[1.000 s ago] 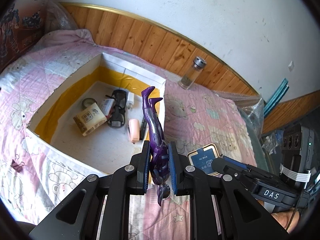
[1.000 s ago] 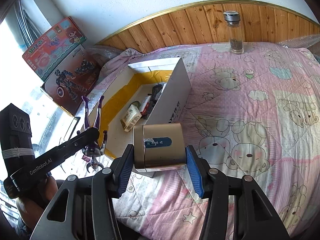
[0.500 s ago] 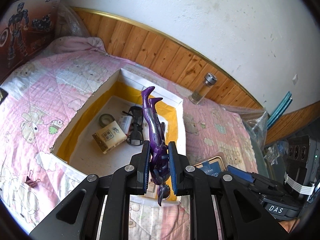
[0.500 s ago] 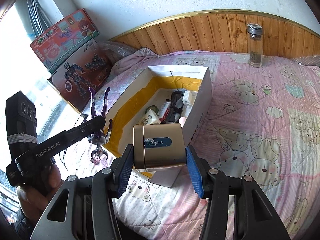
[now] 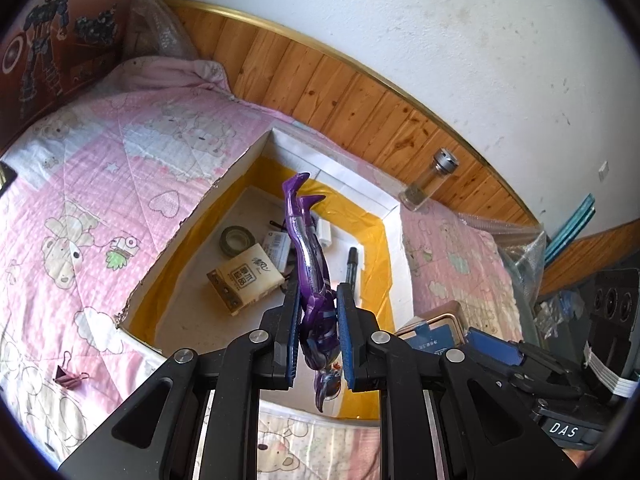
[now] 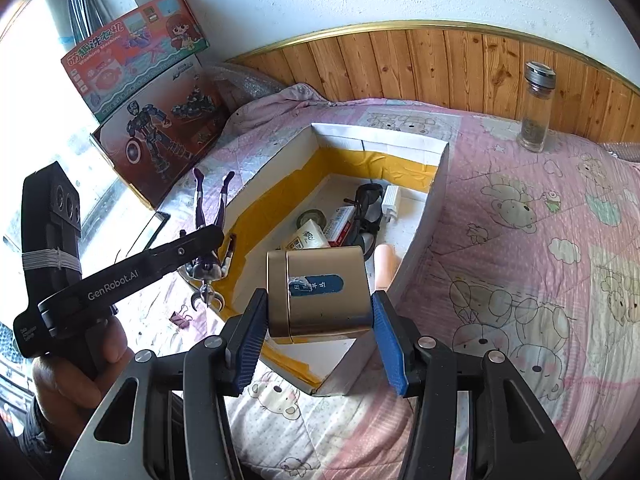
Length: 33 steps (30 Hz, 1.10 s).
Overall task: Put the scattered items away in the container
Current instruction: 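Carry the purple figure with the left gripper while the right gripper carries the gold tin over the box, then open the left gripper releasing the figure in the box while the right gripper releases the tin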
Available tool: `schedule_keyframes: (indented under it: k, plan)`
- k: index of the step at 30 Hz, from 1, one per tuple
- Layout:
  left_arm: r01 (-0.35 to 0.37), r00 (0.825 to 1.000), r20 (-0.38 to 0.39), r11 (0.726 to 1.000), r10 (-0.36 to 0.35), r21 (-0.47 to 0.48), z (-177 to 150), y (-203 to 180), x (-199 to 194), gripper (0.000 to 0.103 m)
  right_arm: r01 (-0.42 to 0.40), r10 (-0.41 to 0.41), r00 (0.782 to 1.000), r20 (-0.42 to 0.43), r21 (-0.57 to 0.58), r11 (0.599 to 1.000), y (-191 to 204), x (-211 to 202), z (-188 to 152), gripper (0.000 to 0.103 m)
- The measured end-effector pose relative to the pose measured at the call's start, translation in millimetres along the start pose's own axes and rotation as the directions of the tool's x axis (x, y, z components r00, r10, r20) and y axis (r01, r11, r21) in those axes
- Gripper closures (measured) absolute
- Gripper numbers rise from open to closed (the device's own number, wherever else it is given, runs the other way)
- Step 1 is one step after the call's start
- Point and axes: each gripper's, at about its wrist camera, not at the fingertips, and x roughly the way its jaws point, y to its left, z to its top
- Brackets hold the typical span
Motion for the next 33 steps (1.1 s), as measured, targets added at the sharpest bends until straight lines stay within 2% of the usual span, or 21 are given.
schedule_keyframes:
  k: [12, 21, 33]
  plan:
    - [-0.018, 0.999, -0.038, 1.000, 0.019, 0.015, -1, 6, 11, 0.086, 0.011, -0.013, 0.999, -0.046, -0.042, 0.999, 12, 31, 5, 0.050]
    - [-0.077, 0.993, -0.089, 0.997, 0.079, 0.023, -1, 11, 27, 0.085, 0.020, -0.026, 0.997, -0.076, -0.076, 0.997, 20, 51, 10, 0.050]
    - [-0.098, 0.983, -0.158, 0.995, 0.093, -0.020, -2, 23, 42, 0.085, 0.040, -0.055, 0.990, -0.127, -0.121, 0.992, 28, 77, 9, 0.050]
